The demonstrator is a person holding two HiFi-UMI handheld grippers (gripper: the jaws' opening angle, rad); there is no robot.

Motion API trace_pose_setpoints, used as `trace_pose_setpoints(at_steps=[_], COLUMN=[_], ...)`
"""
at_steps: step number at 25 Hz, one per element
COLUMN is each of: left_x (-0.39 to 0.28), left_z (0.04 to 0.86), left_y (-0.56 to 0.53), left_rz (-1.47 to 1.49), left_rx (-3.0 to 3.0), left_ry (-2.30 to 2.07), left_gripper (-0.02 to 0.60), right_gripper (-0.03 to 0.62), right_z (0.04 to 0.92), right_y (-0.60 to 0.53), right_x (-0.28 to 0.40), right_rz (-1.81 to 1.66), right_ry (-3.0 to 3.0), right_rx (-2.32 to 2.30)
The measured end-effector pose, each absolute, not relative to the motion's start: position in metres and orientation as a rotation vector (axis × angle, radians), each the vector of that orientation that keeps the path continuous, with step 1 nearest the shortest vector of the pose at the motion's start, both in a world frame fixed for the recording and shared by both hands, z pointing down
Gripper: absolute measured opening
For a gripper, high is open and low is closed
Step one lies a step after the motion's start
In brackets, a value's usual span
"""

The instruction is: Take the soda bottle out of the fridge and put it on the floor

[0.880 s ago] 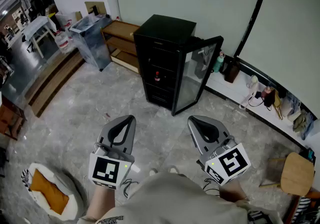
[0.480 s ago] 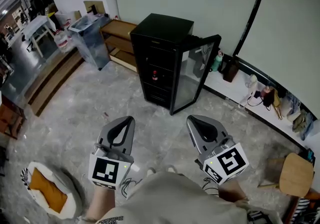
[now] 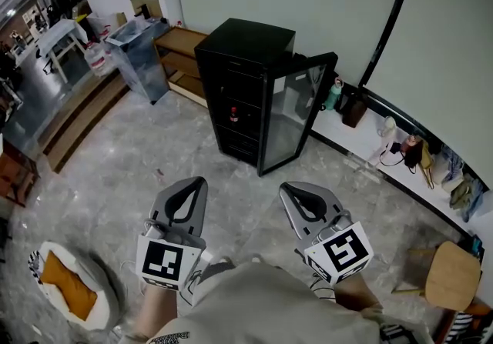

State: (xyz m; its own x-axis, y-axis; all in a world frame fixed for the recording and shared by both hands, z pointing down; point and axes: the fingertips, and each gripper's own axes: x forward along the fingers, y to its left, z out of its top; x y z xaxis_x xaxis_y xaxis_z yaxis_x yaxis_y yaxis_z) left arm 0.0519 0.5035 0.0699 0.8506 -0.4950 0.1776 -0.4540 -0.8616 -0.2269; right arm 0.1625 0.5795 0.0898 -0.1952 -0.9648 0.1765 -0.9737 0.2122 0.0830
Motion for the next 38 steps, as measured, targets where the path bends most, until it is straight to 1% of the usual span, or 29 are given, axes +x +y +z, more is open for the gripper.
trace_pose_setpoints(at_steps=[11, 19, 28, 38], left_x=[0.073, 0.080, 0.087, 0.093], left_z=[0.080, 0.090, 0.098, 0.110], left_y=[0.500, 0.466, 0.395, 0.277], left_rz=[-0.365, -0.372, -0.363, -0.427], left_rx=[-2.841, -2.831, -2.854, -2.896], left_ry=[0.759, 0.767, 0.783, 0.694], left_gripper=[0.006, 0.006, 0.006, 0.006], right_gripper=[-0.003, -0.003, -0.003, -0.003], right_z=[0.102, 0.112, 0.131, 0.140], right_y=[0.570, 0.529, 0.455, 0.337], right_x=[0.185, 0.193, 0.200, 0.198], right_rz=[0.084, 0.106, 0.183, 0.226], right_ry=[-2.309, -2.322, -2.323, -2.249], right_rx=[1.842, 1.845, 1.815, 1.807])
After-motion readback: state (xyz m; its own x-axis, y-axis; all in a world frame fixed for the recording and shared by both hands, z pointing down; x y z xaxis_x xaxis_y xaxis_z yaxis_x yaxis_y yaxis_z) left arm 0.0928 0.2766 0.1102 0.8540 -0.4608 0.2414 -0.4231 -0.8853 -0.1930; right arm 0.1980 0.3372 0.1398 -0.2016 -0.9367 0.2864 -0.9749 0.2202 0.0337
